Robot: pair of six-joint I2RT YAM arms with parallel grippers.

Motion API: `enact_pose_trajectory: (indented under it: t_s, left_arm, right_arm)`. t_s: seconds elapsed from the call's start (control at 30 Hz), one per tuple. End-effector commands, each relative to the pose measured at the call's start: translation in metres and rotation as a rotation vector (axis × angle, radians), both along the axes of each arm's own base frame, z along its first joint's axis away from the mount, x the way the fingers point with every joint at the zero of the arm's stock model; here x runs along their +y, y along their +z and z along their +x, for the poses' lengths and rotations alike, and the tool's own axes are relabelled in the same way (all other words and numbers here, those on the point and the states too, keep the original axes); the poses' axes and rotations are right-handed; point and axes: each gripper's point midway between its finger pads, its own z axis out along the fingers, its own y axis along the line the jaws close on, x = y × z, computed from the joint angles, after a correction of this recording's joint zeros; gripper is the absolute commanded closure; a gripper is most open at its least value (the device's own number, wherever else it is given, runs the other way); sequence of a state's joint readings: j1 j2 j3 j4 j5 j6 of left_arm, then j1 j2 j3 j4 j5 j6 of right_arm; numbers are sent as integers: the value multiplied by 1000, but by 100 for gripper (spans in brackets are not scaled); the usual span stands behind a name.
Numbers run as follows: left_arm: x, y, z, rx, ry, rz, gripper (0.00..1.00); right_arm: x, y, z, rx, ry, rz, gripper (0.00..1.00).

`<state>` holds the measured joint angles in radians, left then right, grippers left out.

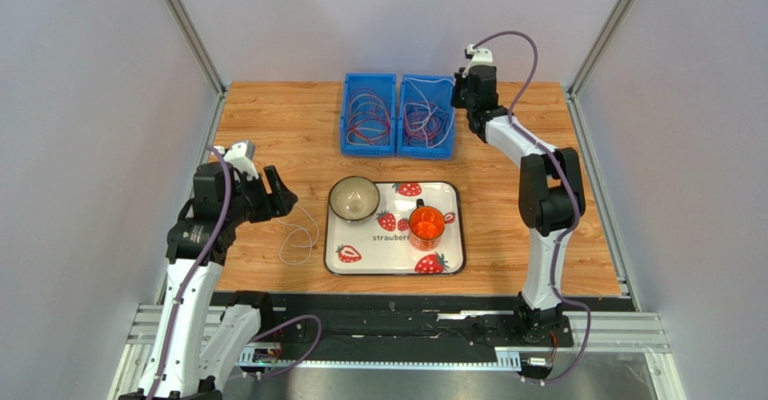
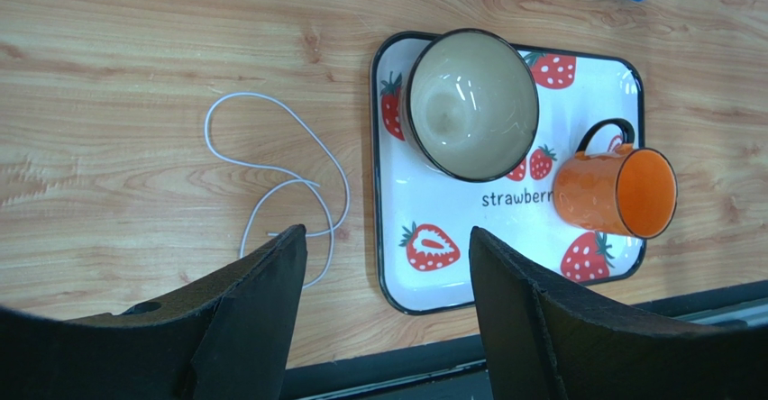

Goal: Untangle the cables
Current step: Place the cable in the bin.

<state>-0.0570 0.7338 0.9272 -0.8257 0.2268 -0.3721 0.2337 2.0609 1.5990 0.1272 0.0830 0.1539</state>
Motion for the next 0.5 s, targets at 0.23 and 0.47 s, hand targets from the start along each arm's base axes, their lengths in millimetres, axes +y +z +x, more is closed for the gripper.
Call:
enact_pose_trajectory:
  t_s: [0.23, 0.47]
  left_arm:
    - [-2, 4, 3, -36, -12, 0, 25]
    - [-2, 5, 3, -38, -17, -1, 26]
  right_arm:
    - [57, -2, 19, 54, 110, 9, 100]
    - [71, -20, 39, 100, 106, -31, 100]
